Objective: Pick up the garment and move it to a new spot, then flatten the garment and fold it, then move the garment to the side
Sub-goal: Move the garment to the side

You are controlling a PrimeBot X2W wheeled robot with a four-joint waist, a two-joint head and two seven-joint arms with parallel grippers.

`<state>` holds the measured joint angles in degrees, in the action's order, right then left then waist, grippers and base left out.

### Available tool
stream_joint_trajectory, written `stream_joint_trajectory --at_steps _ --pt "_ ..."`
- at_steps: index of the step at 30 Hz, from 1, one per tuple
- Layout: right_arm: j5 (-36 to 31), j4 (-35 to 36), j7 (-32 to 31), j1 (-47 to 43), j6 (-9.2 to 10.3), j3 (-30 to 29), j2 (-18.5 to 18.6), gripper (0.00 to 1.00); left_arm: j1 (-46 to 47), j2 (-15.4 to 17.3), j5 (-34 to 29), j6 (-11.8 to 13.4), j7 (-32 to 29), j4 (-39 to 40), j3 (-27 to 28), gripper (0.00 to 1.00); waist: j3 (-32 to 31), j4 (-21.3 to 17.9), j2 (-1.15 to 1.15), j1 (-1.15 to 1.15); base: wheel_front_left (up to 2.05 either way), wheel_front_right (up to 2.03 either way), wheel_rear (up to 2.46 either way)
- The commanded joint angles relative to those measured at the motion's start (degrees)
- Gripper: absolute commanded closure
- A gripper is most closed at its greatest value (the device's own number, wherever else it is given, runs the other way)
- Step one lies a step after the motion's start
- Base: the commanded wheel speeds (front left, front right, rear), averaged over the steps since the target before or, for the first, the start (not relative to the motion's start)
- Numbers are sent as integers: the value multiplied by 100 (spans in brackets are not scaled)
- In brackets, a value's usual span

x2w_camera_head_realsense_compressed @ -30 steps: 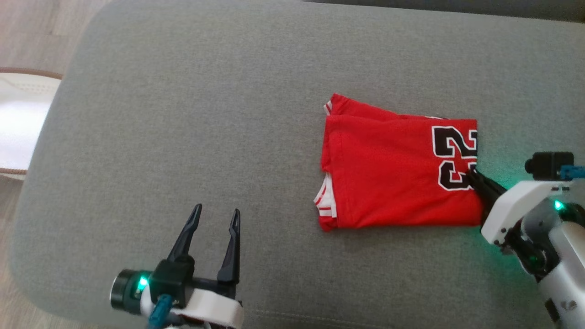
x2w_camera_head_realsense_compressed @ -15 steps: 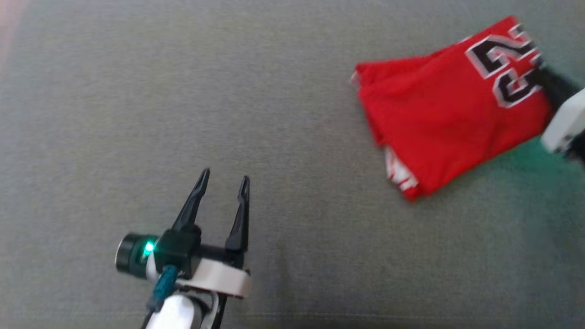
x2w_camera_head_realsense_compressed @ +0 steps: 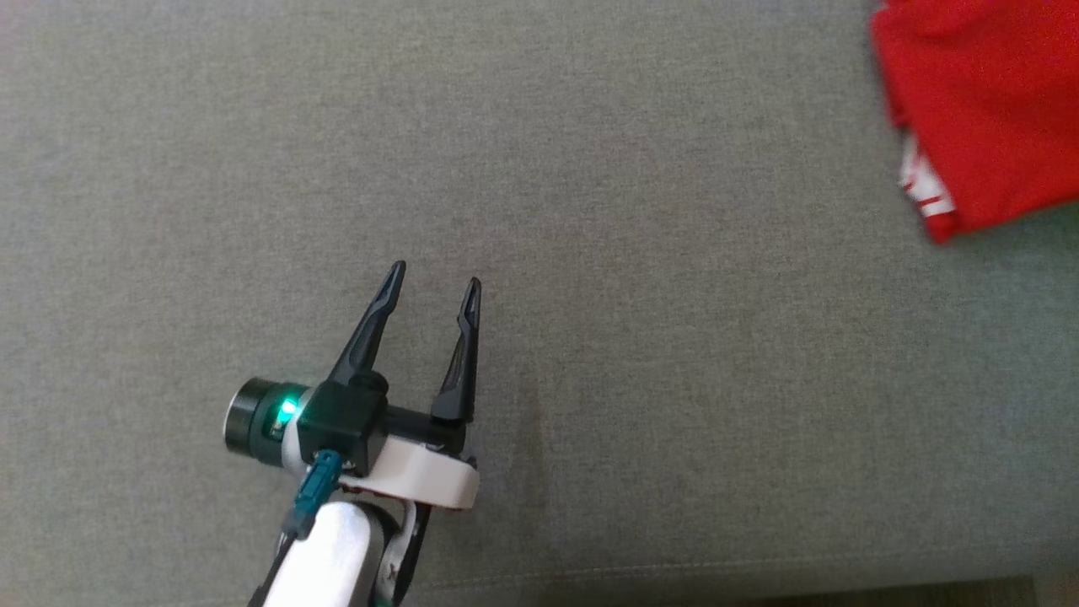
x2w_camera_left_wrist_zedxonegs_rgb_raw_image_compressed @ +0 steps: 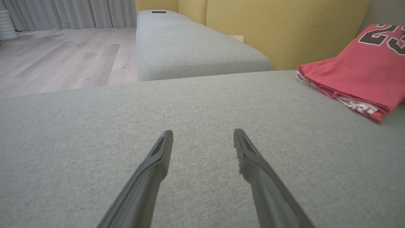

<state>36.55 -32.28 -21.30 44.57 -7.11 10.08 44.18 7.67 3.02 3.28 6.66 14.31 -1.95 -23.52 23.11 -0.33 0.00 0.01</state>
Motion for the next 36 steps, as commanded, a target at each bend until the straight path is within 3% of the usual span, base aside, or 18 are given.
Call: stream_joint_trajectory --at_steps 1,7,8,9,13,16,25,26,32,36 --pt "-50 145 -38 69 -37 -101 321 100 124 -14 28 35 69 171 119 0 35 -2 0 -1 0 0 0" --pt "-275 176 -217 -129 -37 -631 628 100 197 -14 41 30 69 151 87 0 122 44 0 -1 0 0 0" --pt "-362 177 -197 -160 -37 -750 644 72 204 -14 43 24 69 145 86 0 131 57 0 -1 0 0 0" --pt "-452 170 -184 -191 -37 -867 633 0 211 -14 44 15 69 136 83 0 130 77 0 -1 0 0 0" --pt "-883 251 -77 -307 -37 -1191 364 0 183 -14 46 20 69 79 127 0 -18 109 0 -1 0 0 0" --pt "-1131 418 -63 -483 -37 -1229 -95 0 87 -14 44 39 69 60 202 0 -284 119 0 -1 0 0 0" --pt "-1175 1139 346 -1630 -37 -659 -1474 0 -471 -6 58 114 69 111 632 0 -1276 205 0 -1 0 0 0" --pt "-1175 1139 346 -1630 -37 -659 -1474 0 -471 -6 58 114 69 111 632 0 -1276 205 0 -1 0 0 0" --pt "-1089 1113 1222 -2456 -37 -11 -2405 0 -965 -6 335 8 69 -39 1050 0 -1871 219 0 -1 0 0 0" --pt "-1020 950 2189 -2922 -37 219 -3019 0 -1251 -7 426 -66 69 -82 1307 0 -2205 265 0 -1 0 0 0"
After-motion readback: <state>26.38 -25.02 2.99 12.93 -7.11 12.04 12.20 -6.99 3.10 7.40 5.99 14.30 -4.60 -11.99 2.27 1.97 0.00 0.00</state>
